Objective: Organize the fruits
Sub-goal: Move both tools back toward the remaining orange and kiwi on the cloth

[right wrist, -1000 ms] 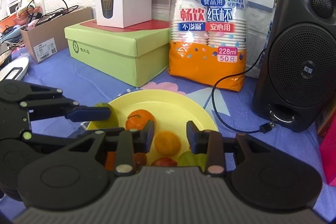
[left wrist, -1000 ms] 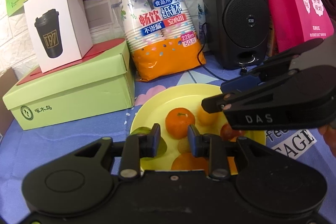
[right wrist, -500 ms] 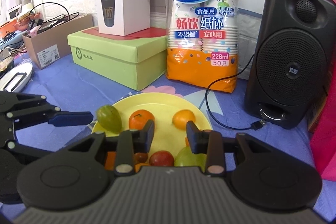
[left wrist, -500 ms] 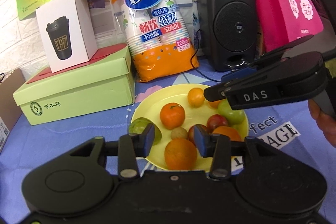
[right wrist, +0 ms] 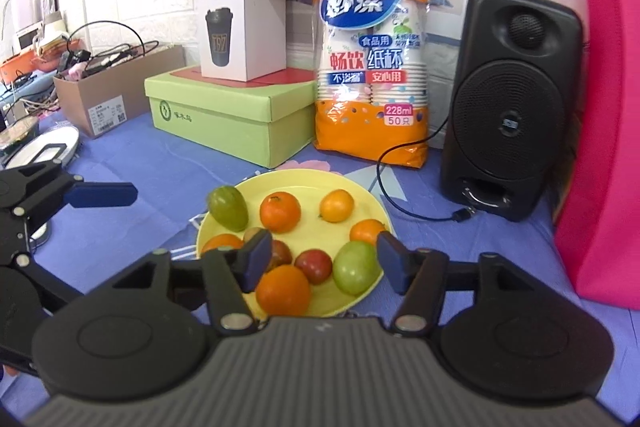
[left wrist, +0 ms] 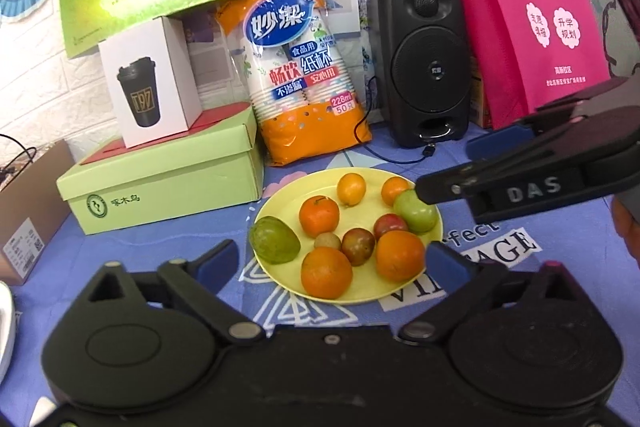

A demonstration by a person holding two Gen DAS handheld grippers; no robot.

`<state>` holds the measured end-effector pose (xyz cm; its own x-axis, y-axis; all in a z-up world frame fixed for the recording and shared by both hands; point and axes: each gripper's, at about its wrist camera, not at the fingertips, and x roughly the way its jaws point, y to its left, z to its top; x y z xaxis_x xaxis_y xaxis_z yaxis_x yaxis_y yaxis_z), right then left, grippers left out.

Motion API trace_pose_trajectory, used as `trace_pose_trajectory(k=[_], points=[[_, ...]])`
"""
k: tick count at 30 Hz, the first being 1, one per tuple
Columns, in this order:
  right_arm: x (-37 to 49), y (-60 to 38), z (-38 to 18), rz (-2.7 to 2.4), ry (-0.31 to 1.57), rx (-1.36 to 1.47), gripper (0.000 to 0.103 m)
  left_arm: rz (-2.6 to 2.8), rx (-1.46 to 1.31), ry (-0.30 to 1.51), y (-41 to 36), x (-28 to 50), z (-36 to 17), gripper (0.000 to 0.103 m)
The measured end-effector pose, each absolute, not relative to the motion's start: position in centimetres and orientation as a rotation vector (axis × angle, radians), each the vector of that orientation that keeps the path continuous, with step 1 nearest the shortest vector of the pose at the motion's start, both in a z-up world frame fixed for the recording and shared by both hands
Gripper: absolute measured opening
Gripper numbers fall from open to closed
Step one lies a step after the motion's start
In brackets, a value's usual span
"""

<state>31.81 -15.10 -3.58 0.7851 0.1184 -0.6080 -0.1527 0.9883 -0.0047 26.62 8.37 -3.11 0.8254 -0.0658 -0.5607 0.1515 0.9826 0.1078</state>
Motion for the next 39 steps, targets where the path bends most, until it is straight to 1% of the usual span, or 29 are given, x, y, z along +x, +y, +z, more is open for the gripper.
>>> trace_pose_trajectory(k=[2, 7, 18, 24, 39], points=[[30.6, -15.3, -3.4, 0.142, 0.645, -0.043, 0.064, -0.119, 0.148, 0.588, 8.2, 25.8, -3.0, 0.103], [27.3, -15.9, -3.8, 0.135, 0.643, -0.015, 0.064, -0.131, 0.134, 0.594, 8.0, 23.7, -3.0, 0.103], [21.7, -16.0, -7.8, 0.117, 0.713, 0.004, 0.064, -0.149, 0.116, 0.634, 7.4, 20.1, -4.9, 0.103], [20.6, -14.8, -9.5, 0.130, 0.731, -0.049, 0.064, -0.134, 0.125, 0.651, 7.6, 19.6, -5.8, 0.103], [21.2, -14.1, -10.3, 0.139, 0.755, -0.055, 0.064, -0.123, 0.109, 0.676, 8.2, 19.7, -6.5, 0.103]])
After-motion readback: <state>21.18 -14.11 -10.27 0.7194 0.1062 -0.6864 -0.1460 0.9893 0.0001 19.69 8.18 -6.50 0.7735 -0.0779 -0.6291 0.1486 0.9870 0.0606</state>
